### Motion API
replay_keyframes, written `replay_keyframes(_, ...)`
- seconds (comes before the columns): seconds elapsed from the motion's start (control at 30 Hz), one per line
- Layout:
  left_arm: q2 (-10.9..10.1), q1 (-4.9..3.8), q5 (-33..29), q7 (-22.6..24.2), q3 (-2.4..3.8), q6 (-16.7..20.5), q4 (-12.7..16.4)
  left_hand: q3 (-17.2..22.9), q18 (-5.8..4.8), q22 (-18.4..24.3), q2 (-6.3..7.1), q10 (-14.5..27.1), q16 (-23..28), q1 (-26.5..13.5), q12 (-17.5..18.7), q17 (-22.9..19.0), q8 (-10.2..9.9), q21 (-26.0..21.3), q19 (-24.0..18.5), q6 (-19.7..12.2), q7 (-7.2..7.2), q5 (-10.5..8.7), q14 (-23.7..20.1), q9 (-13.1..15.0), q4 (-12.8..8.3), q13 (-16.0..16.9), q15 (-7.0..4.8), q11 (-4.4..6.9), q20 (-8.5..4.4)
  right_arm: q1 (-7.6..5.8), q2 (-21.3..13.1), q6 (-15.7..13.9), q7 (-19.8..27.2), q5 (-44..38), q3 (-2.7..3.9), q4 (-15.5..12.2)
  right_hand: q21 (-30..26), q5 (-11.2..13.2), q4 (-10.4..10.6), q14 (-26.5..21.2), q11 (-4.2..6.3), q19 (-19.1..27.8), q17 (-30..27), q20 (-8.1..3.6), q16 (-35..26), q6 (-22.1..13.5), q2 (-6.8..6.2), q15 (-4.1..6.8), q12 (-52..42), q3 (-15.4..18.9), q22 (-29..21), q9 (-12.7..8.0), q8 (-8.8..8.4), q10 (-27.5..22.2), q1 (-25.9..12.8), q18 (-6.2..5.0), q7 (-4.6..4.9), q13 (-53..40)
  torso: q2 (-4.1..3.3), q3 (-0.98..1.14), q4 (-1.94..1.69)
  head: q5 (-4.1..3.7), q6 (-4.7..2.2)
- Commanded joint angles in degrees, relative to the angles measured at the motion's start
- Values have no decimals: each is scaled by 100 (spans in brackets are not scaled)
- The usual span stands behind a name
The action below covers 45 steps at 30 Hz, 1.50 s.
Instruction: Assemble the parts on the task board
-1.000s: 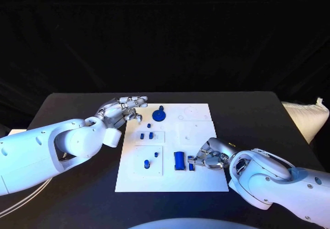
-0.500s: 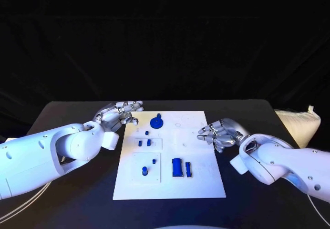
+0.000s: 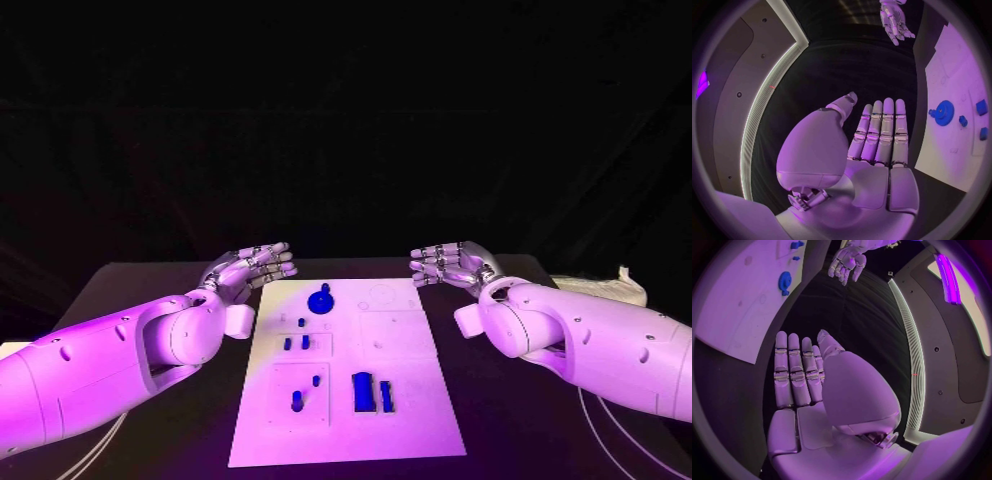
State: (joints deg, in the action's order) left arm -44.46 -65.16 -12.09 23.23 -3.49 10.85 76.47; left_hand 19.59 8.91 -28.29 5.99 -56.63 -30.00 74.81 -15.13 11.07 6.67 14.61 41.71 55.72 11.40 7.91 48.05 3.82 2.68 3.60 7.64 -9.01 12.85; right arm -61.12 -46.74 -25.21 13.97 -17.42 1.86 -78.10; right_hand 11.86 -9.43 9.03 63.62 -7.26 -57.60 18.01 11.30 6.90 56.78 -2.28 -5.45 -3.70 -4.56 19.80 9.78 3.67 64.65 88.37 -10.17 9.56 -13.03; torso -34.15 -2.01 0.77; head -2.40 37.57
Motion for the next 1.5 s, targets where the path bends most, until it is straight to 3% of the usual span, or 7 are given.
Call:
replay_keyframes(0.03,132,11,-170,424,9,332,-205,88,113,245,-79,-46,492,189,188,-256,-53,-228,-125,97,5,6,90,-1,-112,-12,60,-5,141,-3,184,603,627,666,18,295,-272,40,-20,12,-31,-107,-337,55,-253,-27,-61,-50,13,-17,-272,-117,-2,-13,-18,-45,5,398,145,14,1,12,-84)
replay_keyframes(0.23,337,31,-184,568,14,485,-496,343,178,562,-29,-222,1098,311,539,-549,-162,-371,3,195,13,10,442,-3,-247,-12,60,-21,219,-4,490,775,731,764,42,782,-450,-14,-100,517,-70,-595,-737,-29,-308,-105,-27,39,2,40,-573,-298,-5,-13,-94,-37,131,862,188,53,16,71,-168)
replay_keyframes(0.27,307,26,-98,264,8,283,-469,-366,-169,1233,-599,1575,1652,-2035,818,-1107,-667,-685,-1283,-1551,-338,-237,-1148,-382,-268,-360,-183,251,-232,-6,472,409,420,505,39,729,-662,297,-317,-1565,185,1329,-1042,-351,-690,-1776,228,545,370,456,-984,-495,-367,-1962,-2677,305,-214,1303,144,29,9,48,-142)
replay_keyframes(0.6,237,126,179,347,80,927,-84,-825,-316,1734,-599,2767,2095,-3657,1051,-1107,-667,-929,-2119,-2740,-575,-791,-2214,-382,-268,-360,-360,444,-547,22,397,-236,746,852,-24,192,-1186,471,-903,-2953,726,2612,-1302,-593,-690,-2934,228,545,370,456,-1307,-978,-367,-3288,-4540,463,-424,1303,294,199,-76,237,-317)
replay_keyframes(0.8,137,269,574,466,183,1848,465,-1075,-392,1975,-599,3406,2293,-4502,1513,-1107,-667,-1045,-2572,-3366,-699,-791,-2787,-382,-268,-360,-764,901,-712,61,297,-1095,1180,1314,-108,-523,-1186,943,-903,-3697,726,3299,-1801,-710,-690,-3535,228,545,370,456,-1454,-978,-367,-3981,-5476,525,-541,1303,297,201,-77,240,-320)
replay_keyframes(0.83,108,311,689,500,213,2114,624,-1122,-398,2019,-599,3522,2332,-4655,1513,-1107,-667,-1461,-2653,-3478,-723,-791,-2890,-382,-268,-360,-764,901,-740,69,275,-1287,1277,1417,-127,-682,-1186,943,-903,-3840,726,3431,-1801,-1130,-690,-3649,228,545,370,456,-1482,-978,-367,-4112,-5655,536,-956,1303,297,201,-77,240,-320)
replay_keyframes(1.5,-23,499,1209,656,349,3327,1348,-1959,-891,2829,-599,4700,3000,-6209,1513,-1107,-667,-1461,-3474,-4630,-1140,-791,-3945,-382,-268,-360,-764,901,-1285,96,205,-1891,1582,1742,-186,-1185,-1186,943,-903,-5227,726,4710,-1801,-1130,-690,-4762,228,545,370,456,-1980,-978,-367,-5407,-7401,1017,-956,1303,297,201,-77,240,-320)
